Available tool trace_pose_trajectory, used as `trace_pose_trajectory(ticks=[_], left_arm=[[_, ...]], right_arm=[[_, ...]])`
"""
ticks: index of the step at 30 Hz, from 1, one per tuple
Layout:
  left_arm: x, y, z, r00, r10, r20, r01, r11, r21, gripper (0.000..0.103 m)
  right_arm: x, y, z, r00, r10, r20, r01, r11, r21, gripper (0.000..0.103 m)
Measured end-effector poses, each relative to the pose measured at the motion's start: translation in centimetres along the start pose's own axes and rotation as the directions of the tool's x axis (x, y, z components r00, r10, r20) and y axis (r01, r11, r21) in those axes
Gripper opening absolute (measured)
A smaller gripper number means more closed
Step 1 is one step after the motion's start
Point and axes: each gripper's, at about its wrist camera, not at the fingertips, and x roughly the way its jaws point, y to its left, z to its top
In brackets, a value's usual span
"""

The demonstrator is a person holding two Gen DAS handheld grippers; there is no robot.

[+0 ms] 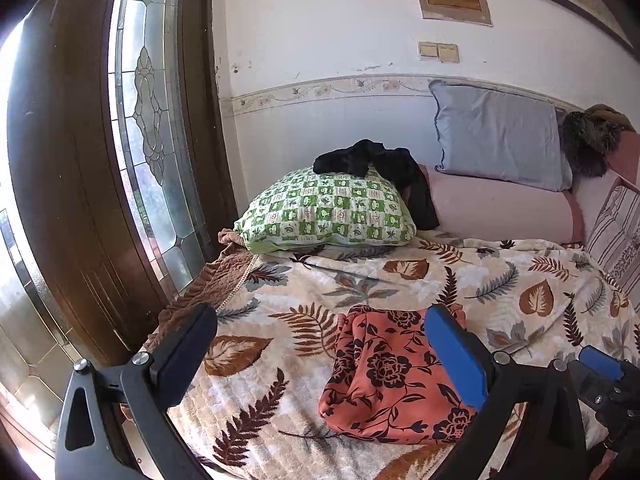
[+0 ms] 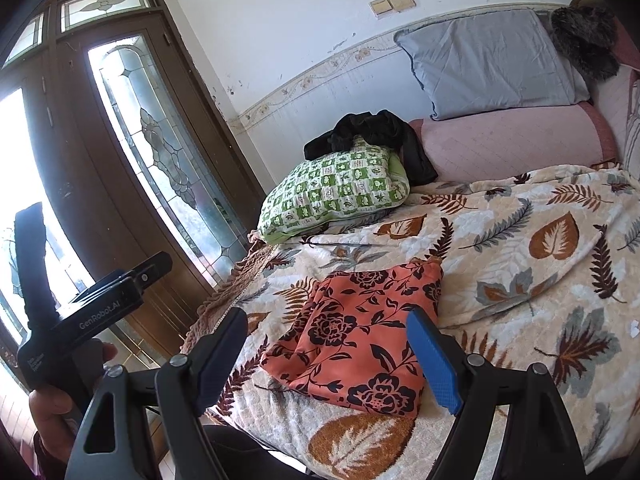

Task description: Fold small clothes

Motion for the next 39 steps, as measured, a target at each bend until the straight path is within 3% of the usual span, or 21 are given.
trace_pose_trajectory(ticks=[27,39], left_arm=[[2.2,0.0,-1.3,0.998,0.007,-0.059,-0.007,1.000,-0.001,0.103],[3.1,2.4,-2.3,0.997,0.018,-0.080,-0.020,0.999,-0.029,0.103]], right_arm=[[2.4,-1.3,-1.5,0.998,-0.001,-0.055,0.004,0.998,0.055,0.084],[5.0,0.7,-1.6,0.997,0.010,-0.075,-0.007,0.999,0.039,0.084]])
